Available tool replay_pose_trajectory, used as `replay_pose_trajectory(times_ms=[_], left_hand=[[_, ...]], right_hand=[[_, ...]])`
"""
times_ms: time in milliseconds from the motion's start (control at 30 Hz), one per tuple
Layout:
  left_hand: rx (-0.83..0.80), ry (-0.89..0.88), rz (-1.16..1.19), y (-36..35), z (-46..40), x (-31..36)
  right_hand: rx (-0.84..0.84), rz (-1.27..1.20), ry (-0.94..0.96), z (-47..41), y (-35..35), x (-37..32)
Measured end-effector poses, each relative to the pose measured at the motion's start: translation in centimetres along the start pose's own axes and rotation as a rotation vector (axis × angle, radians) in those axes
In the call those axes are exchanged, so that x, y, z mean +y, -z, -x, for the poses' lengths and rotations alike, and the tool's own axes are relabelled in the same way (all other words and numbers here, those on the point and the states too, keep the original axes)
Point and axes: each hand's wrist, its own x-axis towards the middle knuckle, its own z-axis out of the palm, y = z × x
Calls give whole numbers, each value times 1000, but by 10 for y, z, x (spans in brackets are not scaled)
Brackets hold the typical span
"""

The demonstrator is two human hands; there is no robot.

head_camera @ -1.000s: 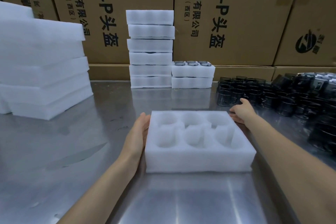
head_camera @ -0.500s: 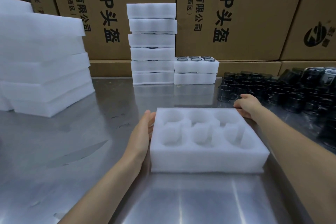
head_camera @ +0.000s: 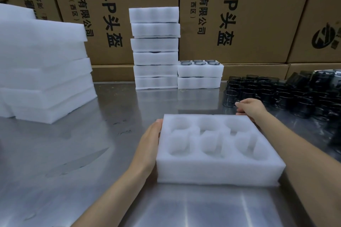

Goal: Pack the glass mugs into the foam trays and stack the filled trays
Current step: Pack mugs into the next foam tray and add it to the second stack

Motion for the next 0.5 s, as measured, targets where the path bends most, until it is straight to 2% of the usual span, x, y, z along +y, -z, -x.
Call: replay_pose_trajectory(times_ms=[33, 100, 233, 367, 500], left_hand=[[17, -1, -31, -4, -3, 3], [-51, -33, -119, -1, 0, 6], [39, 15, -107, -4, 15, 15], [11, -38, -92, -3, 28, 19], [20, -58, -136, -1, 25, 18]], right_hand=[[9, 14, 23, 0, 0, 1], [15, 42, 78, 3, -2, 4], [10, 129, 202, 19, 0, 10], [-81, 4, 249, 43, 6, 14], [-65, -144, 220, 72, 15, 8]])
